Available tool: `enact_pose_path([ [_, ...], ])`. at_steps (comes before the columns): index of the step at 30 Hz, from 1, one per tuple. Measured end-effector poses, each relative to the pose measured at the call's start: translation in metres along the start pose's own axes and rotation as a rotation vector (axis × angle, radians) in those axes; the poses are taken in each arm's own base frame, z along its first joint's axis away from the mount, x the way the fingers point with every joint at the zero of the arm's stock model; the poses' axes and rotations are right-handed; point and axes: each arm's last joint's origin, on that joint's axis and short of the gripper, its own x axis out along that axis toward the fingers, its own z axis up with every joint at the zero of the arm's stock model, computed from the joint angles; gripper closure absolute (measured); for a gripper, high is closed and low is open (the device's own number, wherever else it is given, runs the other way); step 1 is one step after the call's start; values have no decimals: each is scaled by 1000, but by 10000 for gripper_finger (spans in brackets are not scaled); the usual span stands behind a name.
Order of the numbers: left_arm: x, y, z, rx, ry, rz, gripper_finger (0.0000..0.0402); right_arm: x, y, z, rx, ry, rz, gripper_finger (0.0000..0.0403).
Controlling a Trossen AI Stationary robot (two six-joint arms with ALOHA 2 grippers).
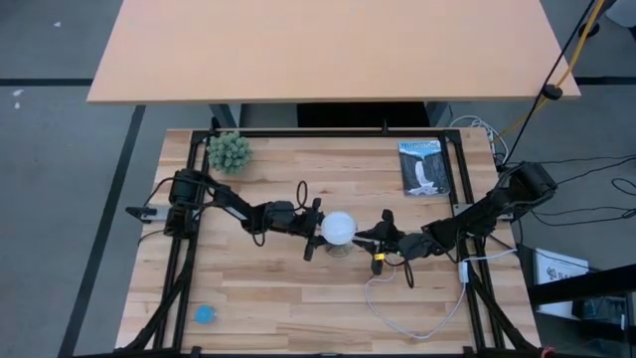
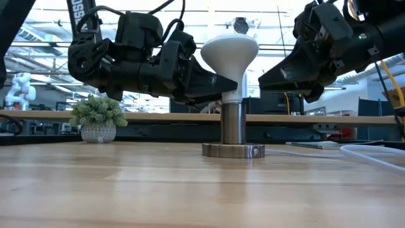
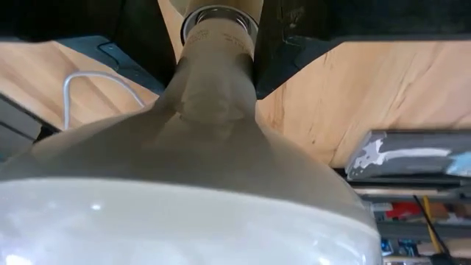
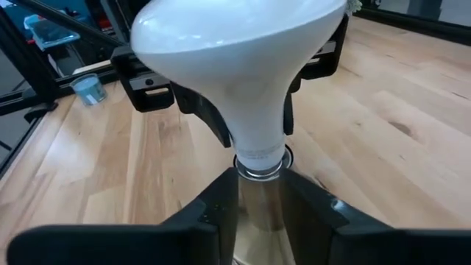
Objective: Screw lightbulb
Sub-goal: Insert the white light bulb into the gold lamp
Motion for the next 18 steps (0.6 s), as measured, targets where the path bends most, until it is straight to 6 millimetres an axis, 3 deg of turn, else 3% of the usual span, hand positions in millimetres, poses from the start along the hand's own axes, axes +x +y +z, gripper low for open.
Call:
enact_pose_path([
  [18,0,-1,0,4,4,-11,234,0,0,0,22,0,0,296],
])
